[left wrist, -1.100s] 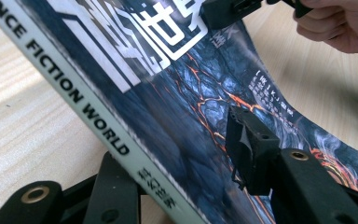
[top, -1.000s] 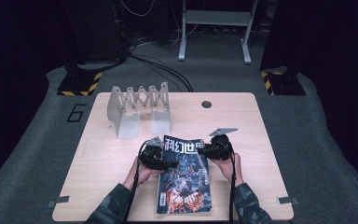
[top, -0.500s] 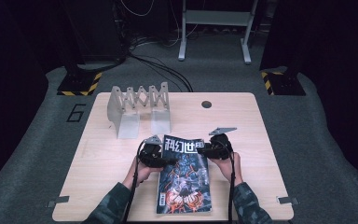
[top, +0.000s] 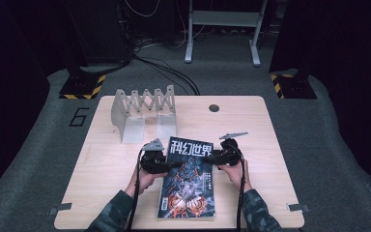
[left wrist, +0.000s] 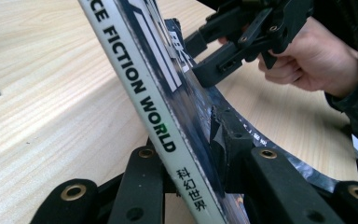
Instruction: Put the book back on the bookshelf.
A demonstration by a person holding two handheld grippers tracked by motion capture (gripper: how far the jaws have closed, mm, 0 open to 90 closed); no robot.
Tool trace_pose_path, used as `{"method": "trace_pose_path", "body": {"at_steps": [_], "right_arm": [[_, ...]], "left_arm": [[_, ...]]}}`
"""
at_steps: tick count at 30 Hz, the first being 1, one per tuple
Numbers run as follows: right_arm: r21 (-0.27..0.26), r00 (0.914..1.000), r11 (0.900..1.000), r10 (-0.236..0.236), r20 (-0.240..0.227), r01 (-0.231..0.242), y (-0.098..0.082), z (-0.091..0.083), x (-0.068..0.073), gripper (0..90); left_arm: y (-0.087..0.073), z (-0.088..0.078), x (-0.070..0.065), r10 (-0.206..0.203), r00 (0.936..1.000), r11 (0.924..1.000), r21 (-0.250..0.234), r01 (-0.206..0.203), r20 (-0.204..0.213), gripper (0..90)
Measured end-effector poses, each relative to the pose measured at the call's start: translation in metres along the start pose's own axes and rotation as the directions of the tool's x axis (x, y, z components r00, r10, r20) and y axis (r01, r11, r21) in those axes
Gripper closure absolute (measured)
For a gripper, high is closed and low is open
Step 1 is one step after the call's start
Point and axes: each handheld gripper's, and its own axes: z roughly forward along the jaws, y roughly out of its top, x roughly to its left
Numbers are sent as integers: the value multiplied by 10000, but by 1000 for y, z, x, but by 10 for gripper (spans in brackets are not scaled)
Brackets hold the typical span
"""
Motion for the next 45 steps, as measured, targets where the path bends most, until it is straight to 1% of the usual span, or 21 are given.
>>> {"method": "trace_pose_path", "body": {"at_steps": [2, 4, 6, 7, 9, 13, 16, 18, 19, 21, 23, 24, 25, 26, 33, 35, 39, 40, 43, 44, 45], "right_arm": [[50, 9997, 9999, 158, -196, -157, -1, 3, -1, 307], [-12, 9996, 10000, 72, -283, -72, -1, 4, 0, 346], [-13, 10000, 10000, 18, -60, -18, 1, 4, 4, 358], [-32, 10000, 10000, -26, 6, 26, 2, 3, 4, 372], [-88, 9999, 10000, -18, 166, 19, 4, 0, 6, 425], [-185, 9985, 9995, -247, 486, 256, 5, -4, 10, 487], [-165, 9964, 9991, -368, 761, 382, 6, -5, 14, 536], [-166, 9945, 9988, -449, 949, 467, 6, -6, 16, 573], [-150, 9925, 9979, -615, 1056, 634, 7, -7, 17, 588], [-146, 9899, 9971, -717, 1224, 741, 8, -7, 20, 612], [-177, 9888, 9969, -738, 1297, 767, 9, -8, 23, 639], [-217, 9882, 9960, -835, 1283, 870, 10, -9, 24, 652], [-223, 9889, 9967, -749, 1281, 784, 11, -9, 26, 663], [-237, 9870, 9953, -901, 1330, 941, 12, -10, 26, 670], [-244, 9821, 9928, -1125, 1509, 1175, 18, -13, 37, 697], [-279, 9812, 9923, -1147, 1553, 1204, 19, -14, 40, 700], [-332, 9753, 9874, -1472, 1646, 1546, 21, -14, 42, 706], [-304, 9752, 9883, -1422, 1693, 1494, 22, -14, 43, 706], [-401, 9729, 9869, -1470, 1786, 1564, 22, -16, 45, 706], [-478, 9733, 9862, -1481, 1756, 1587, 22, -17, 44, 705], [-521, 9750, 9873, -1387, 1737, 1498, 23, -19, 45, 705]], "left_arm": [[0, -1, 0, -68, 10000, 9999, -82, 68, 43, 745], [0, -1, 0, -123, 9999, 9999, -78, 123, 8, 744], [1, -2, 2, -87, 10000, 9999, -65, 87, -21, 742], [2, -2, 2, -228, 9997, 9997, -77, 228, -44, 740], [3, -3, 3, -247, 9997, 9997, 92, 248, -69, 733], [6, -3, 6, -444, 9990, 9982, 407, 448, -108, 715], [9, -2, 12, -819, 9966, 9941, 716, 814, 35, 694], [11, -2, 14, -863, 9963, 9921, 914, 858, 11, 668], [12, -1, 15, -802, 9968, 9911, 1067, 793, 39, 658], [13, -1, 16, -790, 9969, 9904, 1141, 785, 1, 643], [14, -1, 17, -757, 9971, 9891, 1269, 746, 35, 620], [15, -1, 18, -871, 9961, 9873, 1344, 850, 101, 612], [16, -1, 19, -891, 9960, 9872, 1333, 872, 88, 611], [18, -1, 19, -901, 9959, 9865, 1385, 876, 117, 608], [23, -4, 21, -781, 9969, 9864, 1453, 762, 73, 598], [25, -4, 21, -545, 9985, 9868, 1524, 541, -18, 601], [25, -4, 21, -430, 9989, 9865, 1574, 452, -168, 619], [26, -4, 21, -317, 9993, 9867, 1587, 341, -176, 626], [28, -7, 18, -48, 9997, 9907, 1356, 82, -258, 687], [29, -9, 17, 28, 9998, 9918, 1279, -5, -179, 694], [30, -10, 16, 102, 9996, 9938, 1110, -73, -256, 704]]}}
